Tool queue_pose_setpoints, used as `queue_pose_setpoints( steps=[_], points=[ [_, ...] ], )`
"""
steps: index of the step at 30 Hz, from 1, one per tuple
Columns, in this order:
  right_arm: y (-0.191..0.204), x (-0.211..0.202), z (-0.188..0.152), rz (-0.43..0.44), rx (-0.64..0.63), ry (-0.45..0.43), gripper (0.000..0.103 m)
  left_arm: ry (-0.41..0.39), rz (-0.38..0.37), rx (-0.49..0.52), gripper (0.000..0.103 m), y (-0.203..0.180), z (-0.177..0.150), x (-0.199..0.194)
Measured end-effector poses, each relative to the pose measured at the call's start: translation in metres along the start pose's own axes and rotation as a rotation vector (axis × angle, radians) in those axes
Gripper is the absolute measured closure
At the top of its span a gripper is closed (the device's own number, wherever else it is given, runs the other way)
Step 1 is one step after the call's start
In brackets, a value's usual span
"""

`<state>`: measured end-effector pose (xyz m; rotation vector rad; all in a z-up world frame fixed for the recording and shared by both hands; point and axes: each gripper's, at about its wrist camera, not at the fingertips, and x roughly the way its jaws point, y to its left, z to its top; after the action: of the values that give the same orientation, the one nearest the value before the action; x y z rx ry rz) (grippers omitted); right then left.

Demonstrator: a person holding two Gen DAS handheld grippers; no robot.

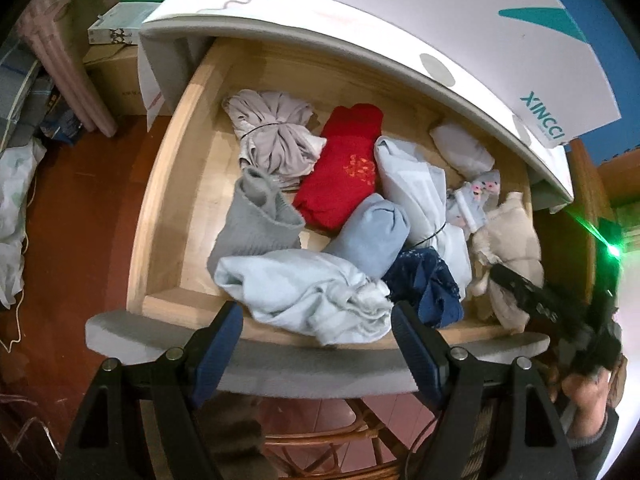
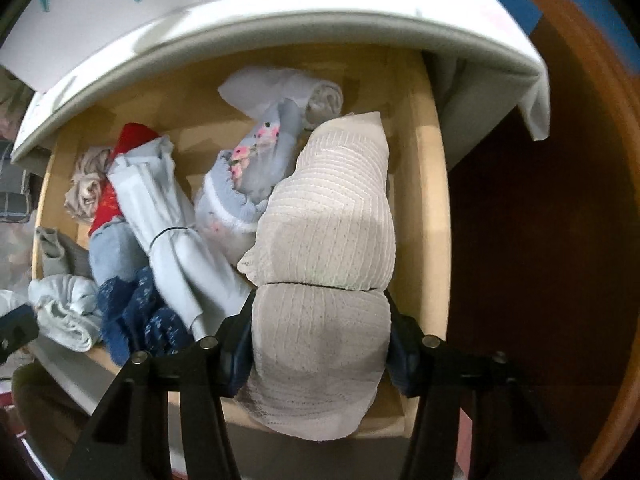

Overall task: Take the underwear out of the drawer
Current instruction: 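Lift the beige underwear with the right gripper while the left grasps light blue cloth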

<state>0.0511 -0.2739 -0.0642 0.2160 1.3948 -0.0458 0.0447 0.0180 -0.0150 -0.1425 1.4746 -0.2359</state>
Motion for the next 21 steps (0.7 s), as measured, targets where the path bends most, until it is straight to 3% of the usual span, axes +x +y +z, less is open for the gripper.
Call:
queue_pose_setpoints(
  steps=[6,14,18,21],
  points=[
    [0.008,-0.005,-0.007,0.046,-0.016,-0.029,0.052,0.01,0.042,-0.073,0.024,-0.001,0.01,0.02],
    [-0.024,-0.018,-0.013,0.105,0.008,-0.015,0.052,0.021,0.087,-0.09,0.025,-0.004,0.011,0.038],
    [-0.02,-0.017,-0.011,0.103,-0.003,-0.019,0.052,0.013,0.111,-0.066,0.057,-0.004,0.011,0.037],
    [-0.018,-0.016,-0.011,0.102,0.0,-0.021,0.052,0.01,0.086,-0.059,0.065,-0.001,0.013,0.034]
  ],
)
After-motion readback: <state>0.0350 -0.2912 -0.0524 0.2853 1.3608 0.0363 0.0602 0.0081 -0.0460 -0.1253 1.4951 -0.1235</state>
